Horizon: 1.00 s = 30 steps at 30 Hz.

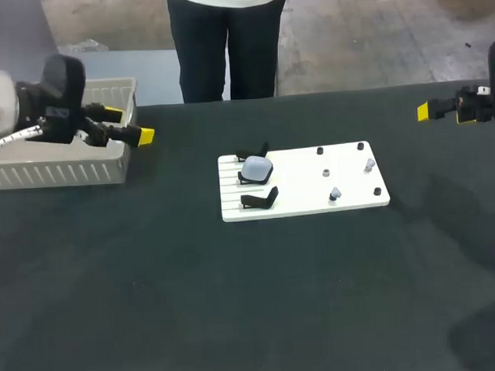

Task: Pick up each earbud case from the left stands, insert the matching earbuds, close the lid, and place the case in the box.

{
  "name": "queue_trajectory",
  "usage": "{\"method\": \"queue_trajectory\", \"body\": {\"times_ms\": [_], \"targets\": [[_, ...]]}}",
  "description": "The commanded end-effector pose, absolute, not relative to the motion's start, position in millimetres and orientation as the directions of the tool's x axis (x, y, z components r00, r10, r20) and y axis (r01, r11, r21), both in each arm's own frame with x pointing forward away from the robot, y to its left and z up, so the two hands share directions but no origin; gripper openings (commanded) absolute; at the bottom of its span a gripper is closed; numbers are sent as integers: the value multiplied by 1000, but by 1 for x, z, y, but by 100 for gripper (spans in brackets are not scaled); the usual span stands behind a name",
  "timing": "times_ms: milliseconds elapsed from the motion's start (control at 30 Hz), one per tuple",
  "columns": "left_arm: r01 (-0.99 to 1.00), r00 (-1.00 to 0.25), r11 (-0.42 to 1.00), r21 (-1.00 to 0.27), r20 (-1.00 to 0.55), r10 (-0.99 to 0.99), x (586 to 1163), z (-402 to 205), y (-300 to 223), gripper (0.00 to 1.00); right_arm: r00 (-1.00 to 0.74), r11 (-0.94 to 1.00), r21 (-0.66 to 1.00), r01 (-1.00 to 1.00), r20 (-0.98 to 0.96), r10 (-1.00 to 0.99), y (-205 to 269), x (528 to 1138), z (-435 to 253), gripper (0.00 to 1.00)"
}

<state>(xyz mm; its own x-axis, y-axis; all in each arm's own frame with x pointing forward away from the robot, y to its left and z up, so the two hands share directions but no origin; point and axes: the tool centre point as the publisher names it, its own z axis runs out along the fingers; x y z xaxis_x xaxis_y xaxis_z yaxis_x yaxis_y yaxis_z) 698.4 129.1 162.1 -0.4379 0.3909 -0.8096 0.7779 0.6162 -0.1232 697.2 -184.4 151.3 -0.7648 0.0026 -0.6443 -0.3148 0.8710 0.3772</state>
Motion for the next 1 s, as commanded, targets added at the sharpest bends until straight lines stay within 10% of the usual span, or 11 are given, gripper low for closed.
{"method": "queue_trajectory", "body": {"times_ms": [33, 1000], "targets": [[990, -35, 129, 54, -801, 598, 705, 158, 125, 100, -765, 869, 379, -317, -644, 2, -185, 698, 151, 100], [985, -49, 160, 59, -799, 599, 692, 148, 93, 100, -765, 869, 379, -317, -644, 2, -185, 698, 151, 100]]}}
